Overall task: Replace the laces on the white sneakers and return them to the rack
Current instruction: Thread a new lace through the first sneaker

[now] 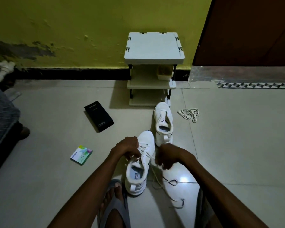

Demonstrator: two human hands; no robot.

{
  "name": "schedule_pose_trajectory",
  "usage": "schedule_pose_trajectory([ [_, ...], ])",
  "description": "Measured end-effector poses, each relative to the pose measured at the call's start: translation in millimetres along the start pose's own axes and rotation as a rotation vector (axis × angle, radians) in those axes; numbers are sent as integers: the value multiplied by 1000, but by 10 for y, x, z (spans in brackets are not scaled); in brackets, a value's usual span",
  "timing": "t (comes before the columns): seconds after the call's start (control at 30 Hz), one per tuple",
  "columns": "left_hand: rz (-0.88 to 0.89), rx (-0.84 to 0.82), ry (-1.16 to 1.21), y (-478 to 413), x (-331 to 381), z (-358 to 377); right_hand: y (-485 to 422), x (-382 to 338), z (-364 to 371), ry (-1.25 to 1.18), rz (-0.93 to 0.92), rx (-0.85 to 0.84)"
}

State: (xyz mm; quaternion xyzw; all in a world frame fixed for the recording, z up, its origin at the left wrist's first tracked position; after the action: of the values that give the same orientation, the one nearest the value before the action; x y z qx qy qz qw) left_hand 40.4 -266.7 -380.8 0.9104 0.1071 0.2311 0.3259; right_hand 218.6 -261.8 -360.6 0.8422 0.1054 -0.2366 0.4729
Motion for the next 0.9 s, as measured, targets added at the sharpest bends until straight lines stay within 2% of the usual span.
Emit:
schedule_pose_trajectory([
  [0.07, -19, 7, 66, 8, -15, -5, -114, -39, -143, -123, -158, 323],
  [0.1, -23, 7, 97, 11, -15, -4, -167, -9, -146, -205, -171, 394],
  [0.23, -29, 19, 174, 30, -53, 19, -390, 130, 102, -488, -50, 332],
  [0.33, -39, 33, 219, 31, -82, 30, -468, 124, 86, -497, -67, 373],
  [0.47, -60, 34, 259, 32, -80, 38, -542, 116, 76, -498, -39, 339],
  [0.63, -53, 30, 196, 35, -32, 46, -545, 117, 114, -445, -48, 370],
  [0.77, -50, 41, 150, 59, -4, 29, -562, 122, 102, -548, -21, 367],
  [0.9, -52, 40, 68, 54, 16, 40, -475, 37, -4, -538, -42, 357],
])
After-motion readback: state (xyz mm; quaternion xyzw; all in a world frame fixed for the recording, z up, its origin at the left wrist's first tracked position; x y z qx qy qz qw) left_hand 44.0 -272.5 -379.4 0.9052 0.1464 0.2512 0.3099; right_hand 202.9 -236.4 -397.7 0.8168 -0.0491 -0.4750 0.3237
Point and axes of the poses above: each hand's wrist, its own y-axis away from the middle knuckle, its own z-axis out of the palm, x = y × z, the point moved 5 cm from there along -y, towards the middle knuckle, and after that the axes turned 9 degrees about -y, right-handed, at the moved point
